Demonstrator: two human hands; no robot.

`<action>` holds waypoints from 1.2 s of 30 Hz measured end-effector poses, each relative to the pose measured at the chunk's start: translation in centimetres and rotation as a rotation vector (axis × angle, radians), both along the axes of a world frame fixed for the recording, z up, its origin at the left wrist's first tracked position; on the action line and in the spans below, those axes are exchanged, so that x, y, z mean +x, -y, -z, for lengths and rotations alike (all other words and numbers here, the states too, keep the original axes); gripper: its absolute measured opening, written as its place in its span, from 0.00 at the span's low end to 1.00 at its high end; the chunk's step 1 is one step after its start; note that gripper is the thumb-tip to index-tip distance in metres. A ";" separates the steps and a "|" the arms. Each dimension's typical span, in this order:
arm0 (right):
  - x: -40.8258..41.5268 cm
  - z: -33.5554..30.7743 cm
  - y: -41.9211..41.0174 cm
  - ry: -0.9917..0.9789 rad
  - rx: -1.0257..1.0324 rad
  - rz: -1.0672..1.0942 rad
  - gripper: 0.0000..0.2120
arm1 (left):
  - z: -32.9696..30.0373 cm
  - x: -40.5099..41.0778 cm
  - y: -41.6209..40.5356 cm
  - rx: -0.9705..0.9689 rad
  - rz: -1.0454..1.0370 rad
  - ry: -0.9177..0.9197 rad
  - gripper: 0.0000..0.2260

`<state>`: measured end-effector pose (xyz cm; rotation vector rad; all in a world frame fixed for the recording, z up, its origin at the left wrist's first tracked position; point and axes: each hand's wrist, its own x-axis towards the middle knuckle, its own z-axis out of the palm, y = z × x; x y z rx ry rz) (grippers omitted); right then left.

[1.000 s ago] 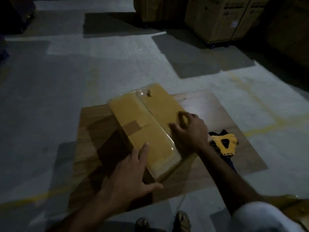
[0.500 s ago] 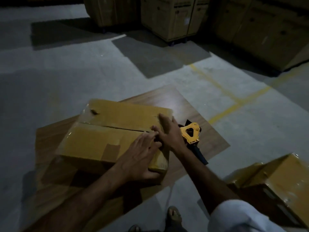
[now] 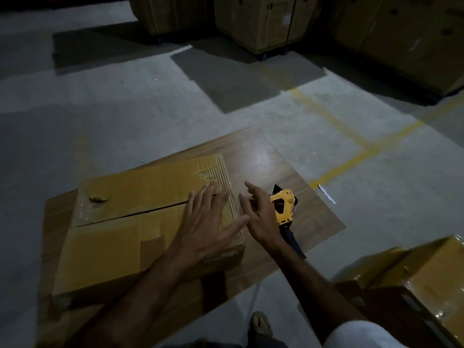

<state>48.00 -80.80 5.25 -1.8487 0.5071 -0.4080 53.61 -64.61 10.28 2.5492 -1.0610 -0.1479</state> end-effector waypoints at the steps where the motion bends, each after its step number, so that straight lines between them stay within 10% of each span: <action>1: -0.7 1.0 0.5 -0.046 -0.032 0.052 0.24 | 0.0 0.3 0.6 0.015 -0.017 0.022 0.37; 8: -5.2 6.4 4.4 -0.647 -0.239 0.397 0.30 | 0.4 0.9 5.6 0.012 -0.152 0.066 0.28; 16: -5.1 9.3 6.8 -0.897 -0.019 0.218 0.19 | 1.0 0.3 7.4 0.014 -0.310 0.147 0.22; 29: 2.1 -3.0 8.4 -0.160 0.466 -0.135 0.12 | -1.4 5.0 5.6 -0.311 -0.400 -0.021 0.24; 36: 7.8 -10.3 5.9 -0.105 0.578 -0.244 0.12 | -1.7 14.6 0.9 -0.497 -0.306 -0.267 0.23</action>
